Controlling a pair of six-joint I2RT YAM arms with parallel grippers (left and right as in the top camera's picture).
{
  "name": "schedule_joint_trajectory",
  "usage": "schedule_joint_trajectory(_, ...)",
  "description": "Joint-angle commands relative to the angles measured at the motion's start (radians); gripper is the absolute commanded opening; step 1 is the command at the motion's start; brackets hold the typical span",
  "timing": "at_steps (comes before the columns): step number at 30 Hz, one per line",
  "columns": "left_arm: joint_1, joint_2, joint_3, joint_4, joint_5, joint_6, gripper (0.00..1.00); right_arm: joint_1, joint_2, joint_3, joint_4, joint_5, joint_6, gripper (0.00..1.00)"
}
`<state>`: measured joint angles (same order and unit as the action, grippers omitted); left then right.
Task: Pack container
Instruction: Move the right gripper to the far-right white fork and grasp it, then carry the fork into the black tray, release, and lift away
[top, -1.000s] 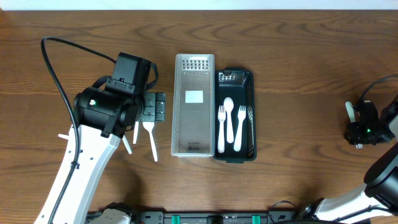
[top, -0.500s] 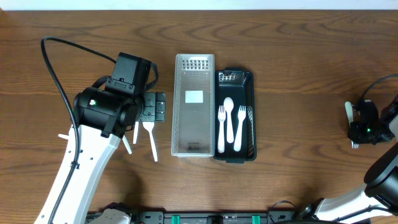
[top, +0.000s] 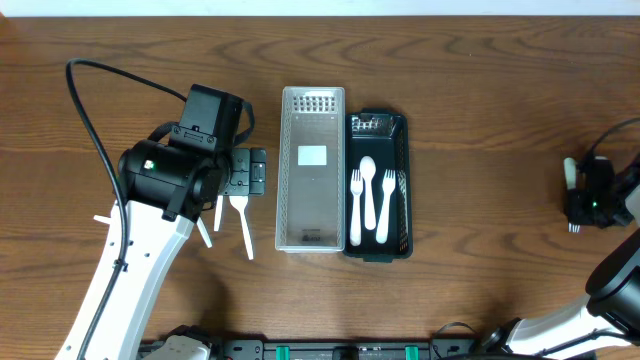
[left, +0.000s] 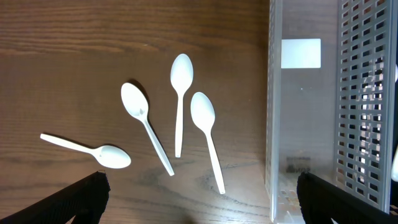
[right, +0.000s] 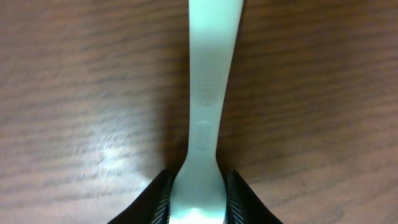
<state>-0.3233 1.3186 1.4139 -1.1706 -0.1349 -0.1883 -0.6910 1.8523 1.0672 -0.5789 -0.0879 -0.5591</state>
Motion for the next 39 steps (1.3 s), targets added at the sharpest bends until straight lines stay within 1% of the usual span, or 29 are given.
schedule_joint_trajectory(1,0.004,0.001,0.001,-0.002,-0.008,-0.016,0.98,0.005,0.028,0.021,0.003,0.02,0.193,0.08)
schedule_joint_trajectory(3,0.004,0.001,0.001,-0.001,-0.008,-0.016,0.98,0.021,0.006,0.049,-0.008,0.019,0.233,0.02)
schedule_joint_trajectory(4,0.004,0.001,0.001,-0.001,-0.009,-0.016,0.98,0.033,-0.01,0.068,-0.017,0.019,0.256,0.01)
schedule_joint_trajectory(7,0.004,0.001,0.001,0.005,-0.008,-0.016,0.98,0.082,-0.069,0.133,-0.056,0.019,0.317,0.01)
schedule_joint_trajectory(12,0.004,0.001,0.001,0.005,-0.008,-0.016,0.98,0.232,-0.18,0.281,-0.187,0.019,0.457,0.01)
schedule_joint_trajectory(16,0.004,0.001,0.001,0.005,-0.008,-0.016,0.98,0.415,-0.238,0.393,-0.346,0.034,0.531,0.01)
schedule_joint_trajectory(19,0.004,0.001,0.001,0.005,-0.008,-0.016,0.98,0.591,-0.258,0.467,-0.453,0.049,0.587,0.01)
schedule_joint_trajectory(21,0.004,0.001,0.001,0.005,-0.008,-0.016,0.98,0.708,-0.261,0.5,-0.496,0.06,0.643,0.01)
schedule_joint_trajectory(23,0.004,0.001,0.001,0.005,-0.008,-0.016,0.98,0.82,-0.261,0.51,-0.505,0.061,0.7,0.01)
schedule_joint_trajectory(26,0.004,0.001,0.001,0.005,-0.008,-0.016,0.98,0.963,-0.254,0.505,-0.506,0.061,0.835,0.01)
schedule_joint_trajectory(30,0.004,0.001,0.001,0.005,-0.008,-0.016,0.98,1.077,-0.231,0.48,-0.506,0.061,0.986,0.01)
schedule_joint_trajectory(33,0.004,0.001,0.001,0.005,-0.008,-0.016,0.98,1.125,-0.201,0.447,-0.506,0.061,1.008,0.01)
schedule_joint_trajectory(39,0.004,0.001,0.001,0.005,-0.008,-0.016,0.98,1.172,-0.119,0.346,-0.497,0.06,1.012,0.01)
